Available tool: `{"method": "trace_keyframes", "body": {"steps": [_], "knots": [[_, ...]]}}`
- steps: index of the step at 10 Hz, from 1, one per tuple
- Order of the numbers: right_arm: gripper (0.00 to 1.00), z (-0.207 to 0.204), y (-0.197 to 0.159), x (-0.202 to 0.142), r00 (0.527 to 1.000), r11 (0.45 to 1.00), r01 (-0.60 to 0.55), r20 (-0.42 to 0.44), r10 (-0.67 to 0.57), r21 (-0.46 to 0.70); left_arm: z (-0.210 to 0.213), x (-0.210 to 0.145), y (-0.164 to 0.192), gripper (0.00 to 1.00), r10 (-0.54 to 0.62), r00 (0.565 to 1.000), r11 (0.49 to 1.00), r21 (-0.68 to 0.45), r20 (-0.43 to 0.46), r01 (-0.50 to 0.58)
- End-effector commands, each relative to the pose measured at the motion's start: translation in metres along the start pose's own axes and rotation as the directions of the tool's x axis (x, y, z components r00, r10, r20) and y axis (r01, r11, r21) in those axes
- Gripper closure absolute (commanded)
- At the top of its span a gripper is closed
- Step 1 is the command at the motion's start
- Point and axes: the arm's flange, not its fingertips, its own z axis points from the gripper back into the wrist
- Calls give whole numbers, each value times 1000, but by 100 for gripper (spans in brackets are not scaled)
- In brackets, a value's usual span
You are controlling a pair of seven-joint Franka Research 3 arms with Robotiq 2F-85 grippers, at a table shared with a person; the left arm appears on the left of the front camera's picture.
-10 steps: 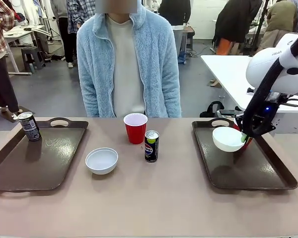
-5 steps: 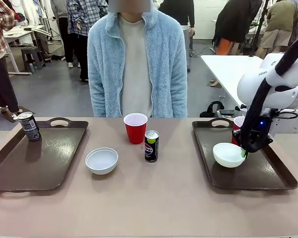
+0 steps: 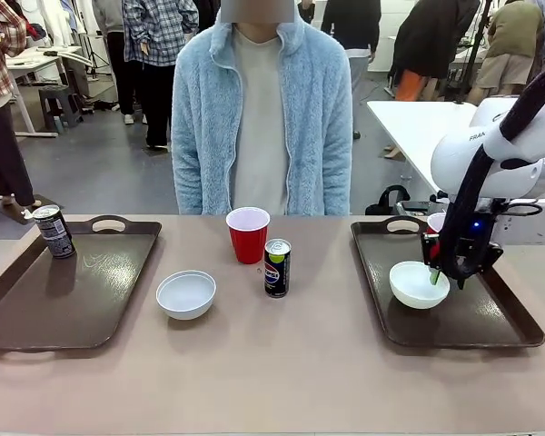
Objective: Prepare tableware on both trays.
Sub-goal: Pick up a Picnic Bowl from the table and place it on a Handle tray.
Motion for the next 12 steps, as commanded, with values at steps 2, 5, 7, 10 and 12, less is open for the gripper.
{"method": "trace_keyframes", "body": {"steps": [2, 5, 7, 10, 12], "knots": [[0, 36, 0, -30, 999, 997, 22, 50, -18, -70, 2, -1, -1, 0, -4, 1000, 1000, -5, 5, 4], [3, 82, 1, -59, 998, 996, -30, 54, 34, -89, 2, -1, -1, 0, -4, 1000, 1000, -5, 5, 4], [0, 75, 0, -48, 998, 998, -21, 55, 24, -58, 2, -1, -1, 0, -4, 1000, 1000, -5, 5, 4], [0, 75, 0, -48, 998, 998, -21, 55, 24, -58, 2, -1, -1, 0, -4, 1000, 1000, -5, 5, 4], [0, 75, 0, -48, 998, 998, -21, 55, 24, -58, 2, -1, -1, 0, -4, 1000, 1000, -5, 5, 4]]}}
